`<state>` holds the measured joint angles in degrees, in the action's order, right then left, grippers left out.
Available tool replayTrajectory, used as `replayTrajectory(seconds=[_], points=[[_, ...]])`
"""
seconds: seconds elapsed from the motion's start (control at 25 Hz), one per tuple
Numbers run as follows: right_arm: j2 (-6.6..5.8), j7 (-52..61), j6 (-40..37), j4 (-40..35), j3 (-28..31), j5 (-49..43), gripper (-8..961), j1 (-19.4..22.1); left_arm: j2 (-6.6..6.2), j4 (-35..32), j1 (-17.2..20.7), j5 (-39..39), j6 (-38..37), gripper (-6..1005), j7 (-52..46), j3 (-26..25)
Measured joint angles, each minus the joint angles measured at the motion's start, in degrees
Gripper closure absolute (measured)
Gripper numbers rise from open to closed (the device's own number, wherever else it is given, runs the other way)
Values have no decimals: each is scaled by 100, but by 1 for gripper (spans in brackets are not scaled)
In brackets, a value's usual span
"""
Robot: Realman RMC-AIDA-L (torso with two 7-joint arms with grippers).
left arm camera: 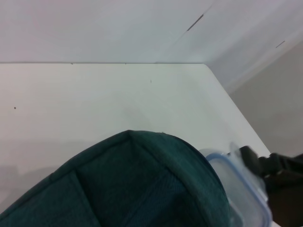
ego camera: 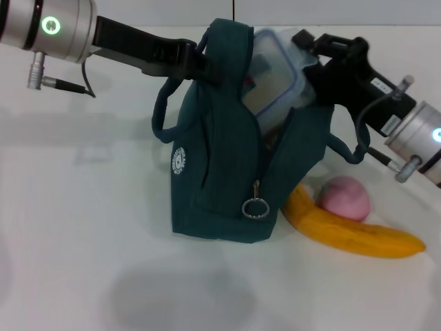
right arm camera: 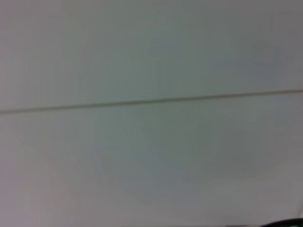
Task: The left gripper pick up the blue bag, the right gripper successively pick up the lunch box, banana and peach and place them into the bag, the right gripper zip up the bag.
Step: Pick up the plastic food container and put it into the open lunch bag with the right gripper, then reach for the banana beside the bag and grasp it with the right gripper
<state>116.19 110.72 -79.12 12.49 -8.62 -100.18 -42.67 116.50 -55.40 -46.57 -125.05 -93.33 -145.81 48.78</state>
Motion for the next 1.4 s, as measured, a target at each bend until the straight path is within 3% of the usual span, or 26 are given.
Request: replayTrajectory(seconds=[0.44,0.96,1.12,1.32,1.4], points=[[0,-984,207,33,62,-354,800,-91,100,11,10,29,-22,949,158,135],[0,-1246,221,-140,10,-561,759,-182,75,22,54,43,44,949,269,170],[0,-1310,-395,-505,65,-648,752,86,13,52,145,43,188,949,282,159],[-39,-1389,-1968,-1288,347,-532,749,792,-26,179,165,47,299,949,352,116],[-65,-1418,-2265,-1682,398,-522,749,1051,-29,216,176,47,312,949,393,21]])
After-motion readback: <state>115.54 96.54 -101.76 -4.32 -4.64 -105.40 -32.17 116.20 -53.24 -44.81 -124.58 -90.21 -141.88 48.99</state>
